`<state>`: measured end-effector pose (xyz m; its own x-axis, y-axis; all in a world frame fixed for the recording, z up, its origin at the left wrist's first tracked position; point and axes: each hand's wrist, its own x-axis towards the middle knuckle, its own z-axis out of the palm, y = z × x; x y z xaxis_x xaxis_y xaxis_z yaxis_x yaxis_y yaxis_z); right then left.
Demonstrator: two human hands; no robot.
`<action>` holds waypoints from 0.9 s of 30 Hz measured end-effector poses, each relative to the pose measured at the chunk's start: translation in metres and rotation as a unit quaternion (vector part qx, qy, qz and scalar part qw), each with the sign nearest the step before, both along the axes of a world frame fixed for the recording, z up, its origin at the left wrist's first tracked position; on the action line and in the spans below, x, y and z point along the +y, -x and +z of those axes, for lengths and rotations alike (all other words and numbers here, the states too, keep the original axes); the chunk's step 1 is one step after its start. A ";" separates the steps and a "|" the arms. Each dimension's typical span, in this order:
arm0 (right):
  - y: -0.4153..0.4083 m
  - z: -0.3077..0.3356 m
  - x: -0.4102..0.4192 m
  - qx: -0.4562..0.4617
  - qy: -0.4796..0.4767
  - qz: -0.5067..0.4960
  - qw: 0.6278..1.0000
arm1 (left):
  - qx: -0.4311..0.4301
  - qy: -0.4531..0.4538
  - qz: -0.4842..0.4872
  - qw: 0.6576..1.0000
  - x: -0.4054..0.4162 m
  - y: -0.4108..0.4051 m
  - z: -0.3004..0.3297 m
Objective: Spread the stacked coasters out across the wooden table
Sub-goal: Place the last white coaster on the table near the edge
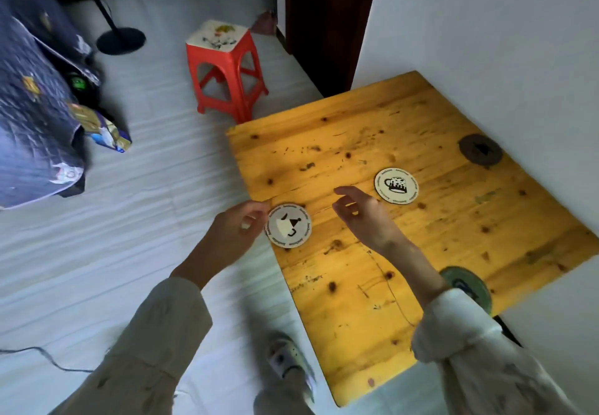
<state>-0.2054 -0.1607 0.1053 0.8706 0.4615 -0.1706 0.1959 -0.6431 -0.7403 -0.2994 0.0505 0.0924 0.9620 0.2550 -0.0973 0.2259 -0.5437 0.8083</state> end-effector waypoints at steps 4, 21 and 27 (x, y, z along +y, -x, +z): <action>-0.009 -0.009 0.052 -0.002 0.008 -0.001 1.000 | 0.011 0.012 -0.014 1.000 0.049 -0.017 -0.010; -0.170 0.045 0.276 -0.040 0.010 -0.080 0.996 | -0.019 0.023 -0.051 0.998 0.280 -0.224 0.044; -0.234 0.049 0.335 -0.056 0.031 -0.157 0.985 | 0.003 0.061 -0.151 0.987 0.341 -0.323 0.039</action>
